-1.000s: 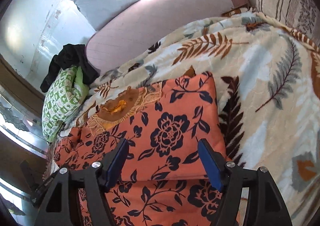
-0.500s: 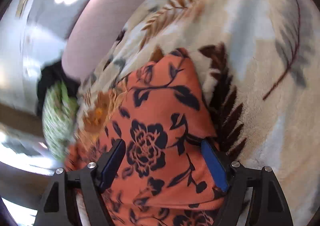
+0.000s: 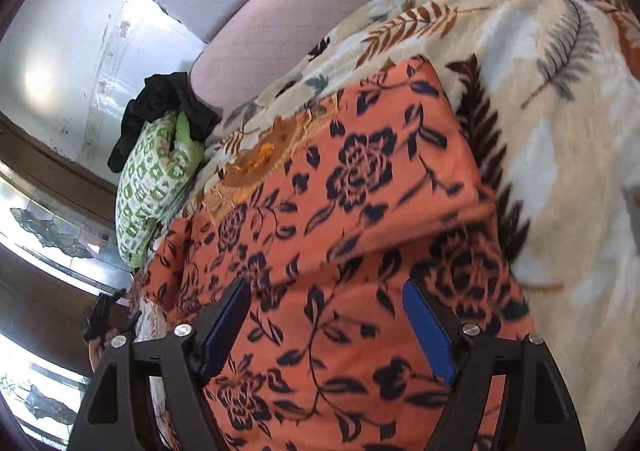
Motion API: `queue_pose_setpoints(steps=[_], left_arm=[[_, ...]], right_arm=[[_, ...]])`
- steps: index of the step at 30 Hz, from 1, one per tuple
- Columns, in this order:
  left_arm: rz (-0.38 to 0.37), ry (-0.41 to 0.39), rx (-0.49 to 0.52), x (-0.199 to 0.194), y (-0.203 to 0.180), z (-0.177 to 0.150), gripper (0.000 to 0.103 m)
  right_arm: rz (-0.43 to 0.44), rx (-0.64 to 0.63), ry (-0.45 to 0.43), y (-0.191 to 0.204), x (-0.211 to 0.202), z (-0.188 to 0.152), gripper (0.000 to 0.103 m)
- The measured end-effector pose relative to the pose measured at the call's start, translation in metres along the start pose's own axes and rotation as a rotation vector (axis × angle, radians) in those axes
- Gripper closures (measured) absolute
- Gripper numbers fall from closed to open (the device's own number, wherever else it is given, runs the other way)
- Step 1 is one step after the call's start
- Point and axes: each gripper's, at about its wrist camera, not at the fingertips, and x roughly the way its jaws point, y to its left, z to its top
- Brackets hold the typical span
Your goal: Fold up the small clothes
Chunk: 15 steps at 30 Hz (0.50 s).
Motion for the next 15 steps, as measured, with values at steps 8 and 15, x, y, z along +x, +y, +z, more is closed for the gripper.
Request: queue_pose_setpoints(steps=[8,15], left_arm=[[0.036,-0.014,-0.047,0.024,0.01,0.007,0.032],[0.136,-0.037,-0.028,0.034,0.004,0.028,0.069]], right_arm=[[-0.007,0.013,-0.014,-0.001,-0.001,-0.004,0.022],[-0.012,-0.007,-0.026,0.004,-0.007,-0.006,0.022]])
